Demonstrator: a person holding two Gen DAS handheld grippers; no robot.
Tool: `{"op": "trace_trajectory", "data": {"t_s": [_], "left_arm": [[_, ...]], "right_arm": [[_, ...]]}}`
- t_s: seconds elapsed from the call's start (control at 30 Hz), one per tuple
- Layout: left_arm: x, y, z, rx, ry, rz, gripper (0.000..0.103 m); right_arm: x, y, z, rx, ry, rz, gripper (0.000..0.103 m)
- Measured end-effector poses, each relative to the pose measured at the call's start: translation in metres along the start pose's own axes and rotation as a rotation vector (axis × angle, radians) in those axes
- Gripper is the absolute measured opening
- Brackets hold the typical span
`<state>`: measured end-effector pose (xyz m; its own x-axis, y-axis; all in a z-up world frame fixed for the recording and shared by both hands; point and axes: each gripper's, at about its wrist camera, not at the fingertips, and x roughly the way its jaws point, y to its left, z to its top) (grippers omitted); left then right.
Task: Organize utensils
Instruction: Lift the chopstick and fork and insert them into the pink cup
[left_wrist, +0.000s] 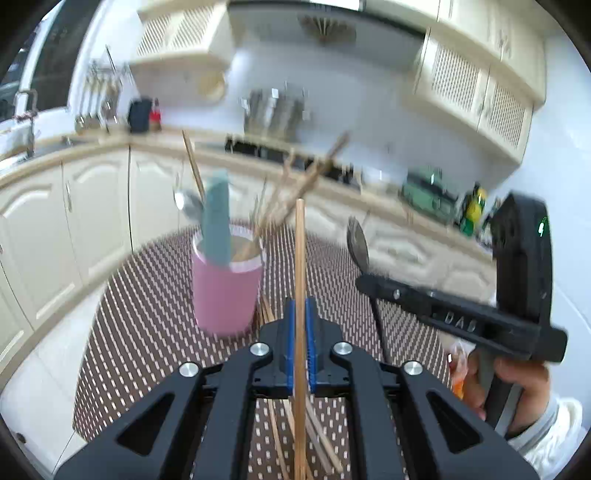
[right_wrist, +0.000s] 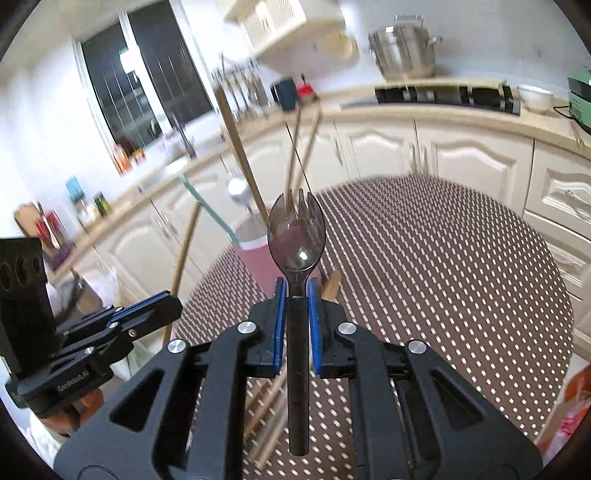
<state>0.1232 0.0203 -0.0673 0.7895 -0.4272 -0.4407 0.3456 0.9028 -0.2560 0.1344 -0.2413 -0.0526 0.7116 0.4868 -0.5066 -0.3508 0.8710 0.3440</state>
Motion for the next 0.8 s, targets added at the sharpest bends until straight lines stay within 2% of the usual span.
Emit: {"op": "trace_trajectory", "data": {"t_s": [0.07,0.13,0.27,0.47,0.6,0.8], "left_arm": [[-0.012,0.006,0.007,-0.008,-0.085,0.015,0.005],[-0.013,0.007,0.015,-0.02,-0.135,0.009,0.005],[-0.019,0.012,0.034,-0.044,-0.259,-0.008,0.005],[0.001,0.003,0.059,-0.035,-0.411,-0.018,0.005],[0.016,-0.001,0.071,-0.02,-0.476,0.021,0.005],[0.042,0.003,0.082,-0.009,-0.542,0.079,0.005]], "right_arm": [[-0.005,0.0,0.002,0.011,-0.054,0.005,0.012],[-0.009,-0.001,0.006,0.029,-0.11,0.004,0.012],[0.005,0.005,0.021,0.038,-0.199,0.001,0.012],[0.021,0.009,0.043,0.029,-0.315,0.016,0.012],[0.034,0.013,0.055,0.022,-0.369,0.035,0.012],[0.059,0.013,0.068,0.017,-0.403,0.066,0.012]]}}
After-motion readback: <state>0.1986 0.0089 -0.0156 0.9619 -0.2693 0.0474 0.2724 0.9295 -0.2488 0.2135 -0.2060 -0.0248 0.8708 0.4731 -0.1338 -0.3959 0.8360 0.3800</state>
